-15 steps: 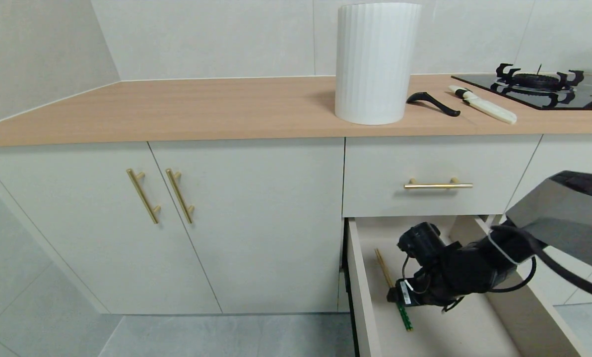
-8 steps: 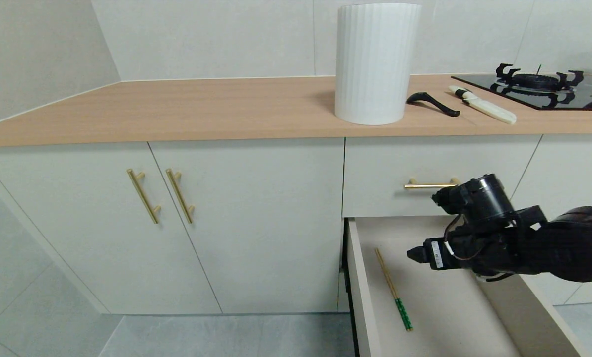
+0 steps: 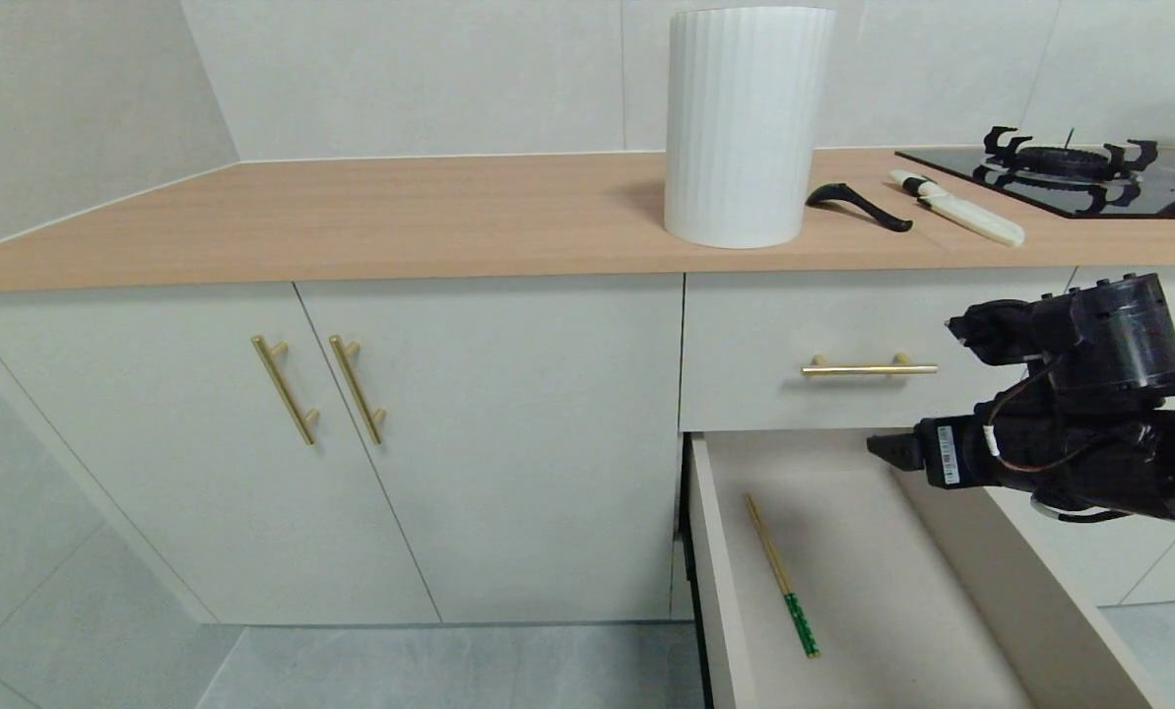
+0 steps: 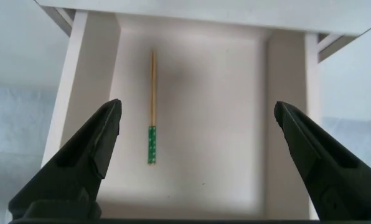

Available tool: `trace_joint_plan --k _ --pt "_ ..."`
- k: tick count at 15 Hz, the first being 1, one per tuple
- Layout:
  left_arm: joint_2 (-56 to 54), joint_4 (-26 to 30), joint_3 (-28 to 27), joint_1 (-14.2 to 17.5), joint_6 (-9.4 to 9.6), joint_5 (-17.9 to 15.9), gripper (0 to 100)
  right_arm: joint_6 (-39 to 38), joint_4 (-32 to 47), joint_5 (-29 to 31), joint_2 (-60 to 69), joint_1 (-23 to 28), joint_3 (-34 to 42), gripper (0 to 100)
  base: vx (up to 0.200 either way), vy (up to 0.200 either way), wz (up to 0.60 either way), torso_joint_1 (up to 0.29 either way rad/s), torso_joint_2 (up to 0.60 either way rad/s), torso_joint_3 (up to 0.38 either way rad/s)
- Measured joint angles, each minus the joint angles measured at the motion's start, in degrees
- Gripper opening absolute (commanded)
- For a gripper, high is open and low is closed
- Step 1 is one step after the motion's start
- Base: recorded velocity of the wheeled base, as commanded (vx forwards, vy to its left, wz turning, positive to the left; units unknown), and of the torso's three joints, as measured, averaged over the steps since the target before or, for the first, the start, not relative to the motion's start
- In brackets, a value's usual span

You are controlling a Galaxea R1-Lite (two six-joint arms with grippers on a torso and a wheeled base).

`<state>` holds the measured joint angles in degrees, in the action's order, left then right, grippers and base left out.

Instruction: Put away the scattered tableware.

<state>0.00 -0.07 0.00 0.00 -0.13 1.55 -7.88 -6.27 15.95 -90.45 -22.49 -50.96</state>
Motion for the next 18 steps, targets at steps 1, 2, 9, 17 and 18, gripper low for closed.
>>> trace_joint_plan --k 1,2,9,17,18 --pt "0.0 0.02 0.0 0.0 0.0 0.01 100 0.05 0.0 0.04 0.32 0.17 0.0 100 0.0 0.0 0.0 0.0 0.0 0.0" --pt "0.0 0.0 0.0 0.0 0.0 0.01 100 0.07 -0.02 0.04 0.52 0.45 0.0 100 0.0 0.0 0.0 0.0 0.0 0.0" --pt "0.0 0.05 -0.05 0.0 0.0 0.01 100 1.3 -1.32 0.06 1.58 2.43 0.0 100 0.0 0.0 0.0 0.039 -0.13 -0.139" --pt "0.0 0.02 0.0 0.0 -0.02 0.01 100 1.34 -1.32 0.06 1.68 2.93 0.07 100 0.0 0.0 0.0 0.151 -0.48 -0.303" --pt "0.0 0.05 0.0 0.0 -0.02 0.0 100 1.32 -1.3 0.06 1.68 2.88 0.07 100 0.0 0.0 0.0 0.188 -0.47 -0.3"
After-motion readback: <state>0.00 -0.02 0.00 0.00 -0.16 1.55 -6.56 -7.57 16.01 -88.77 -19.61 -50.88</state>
